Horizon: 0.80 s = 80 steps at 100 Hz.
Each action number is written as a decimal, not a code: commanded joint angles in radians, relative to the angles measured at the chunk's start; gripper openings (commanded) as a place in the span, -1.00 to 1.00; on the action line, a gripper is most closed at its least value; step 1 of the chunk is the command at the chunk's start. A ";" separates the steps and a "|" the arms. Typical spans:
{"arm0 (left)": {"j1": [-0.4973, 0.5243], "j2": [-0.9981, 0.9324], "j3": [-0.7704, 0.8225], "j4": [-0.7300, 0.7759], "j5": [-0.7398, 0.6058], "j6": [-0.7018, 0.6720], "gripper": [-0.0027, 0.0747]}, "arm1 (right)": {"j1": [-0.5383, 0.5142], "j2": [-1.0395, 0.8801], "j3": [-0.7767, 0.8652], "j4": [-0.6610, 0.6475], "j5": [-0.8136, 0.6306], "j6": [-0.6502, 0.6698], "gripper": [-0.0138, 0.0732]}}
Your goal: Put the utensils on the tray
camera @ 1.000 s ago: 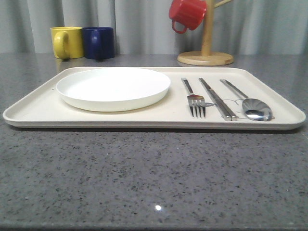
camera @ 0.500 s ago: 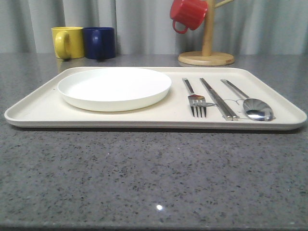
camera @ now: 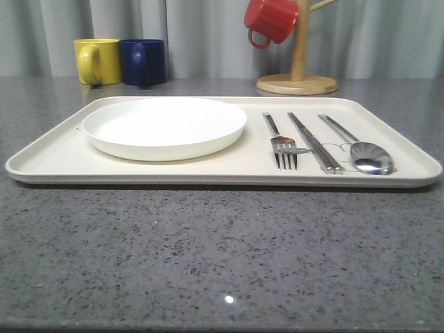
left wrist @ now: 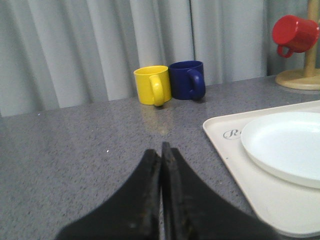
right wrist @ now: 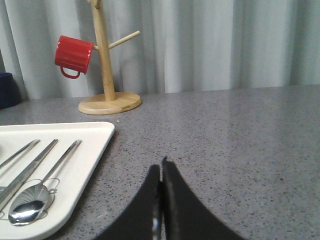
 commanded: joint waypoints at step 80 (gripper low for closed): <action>0.052 -0.284 0.241 0.003 -0.128 -0.059 -0.98 | -0.006 -0.018 -0.016 -0.011 -0.087 -0.008 -0.84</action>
